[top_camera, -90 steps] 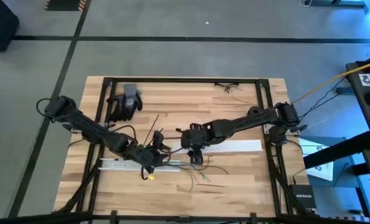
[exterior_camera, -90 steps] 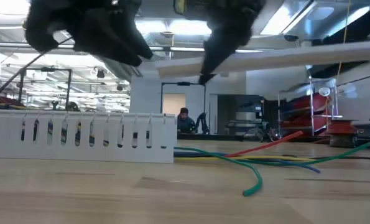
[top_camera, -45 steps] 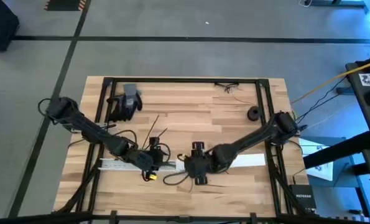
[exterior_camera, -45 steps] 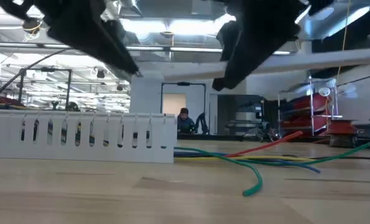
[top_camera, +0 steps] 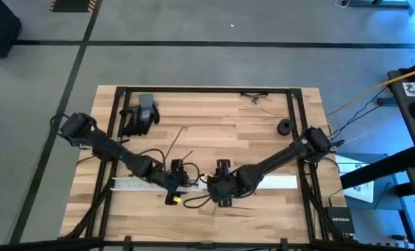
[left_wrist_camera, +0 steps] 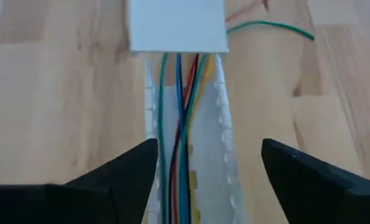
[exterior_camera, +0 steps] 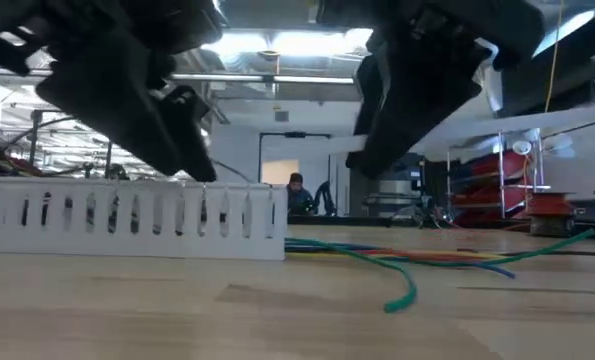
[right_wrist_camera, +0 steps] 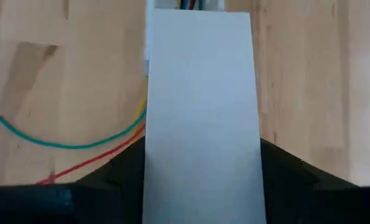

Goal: Ziptie cables
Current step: Close the white cable duct

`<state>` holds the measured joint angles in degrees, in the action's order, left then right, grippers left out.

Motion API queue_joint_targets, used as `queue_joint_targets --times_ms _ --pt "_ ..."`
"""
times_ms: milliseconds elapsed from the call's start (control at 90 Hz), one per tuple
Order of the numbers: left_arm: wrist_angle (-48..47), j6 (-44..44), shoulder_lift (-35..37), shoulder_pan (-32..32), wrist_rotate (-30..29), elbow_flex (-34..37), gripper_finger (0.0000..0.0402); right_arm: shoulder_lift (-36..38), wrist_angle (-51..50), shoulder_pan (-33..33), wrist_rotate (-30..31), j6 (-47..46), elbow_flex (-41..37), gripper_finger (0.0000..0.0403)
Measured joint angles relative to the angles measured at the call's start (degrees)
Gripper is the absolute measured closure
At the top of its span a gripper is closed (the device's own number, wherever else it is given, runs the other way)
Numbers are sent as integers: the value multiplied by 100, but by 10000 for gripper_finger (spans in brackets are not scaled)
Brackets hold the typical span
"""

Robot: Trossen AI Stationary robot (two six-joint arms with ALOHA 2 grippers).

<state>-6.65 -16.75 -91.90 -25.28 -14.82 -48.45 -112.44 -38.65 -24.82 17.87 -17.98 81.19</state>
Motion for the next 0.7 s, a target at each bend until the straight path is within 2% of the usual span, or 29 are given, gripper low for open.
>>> queue_joint_targets --times_ms 244,544,700 --pt "76 -5 -304 143 -34 24 119 0 41 2 -1 -20 -20 176" --pt "1340 -60 -906 131 -41 22 120 0 205 4 -4 18 -68 176" --pt "1407 -68 -1110 140 -45 24 145 0 609 4 -205 -48 -275 176"
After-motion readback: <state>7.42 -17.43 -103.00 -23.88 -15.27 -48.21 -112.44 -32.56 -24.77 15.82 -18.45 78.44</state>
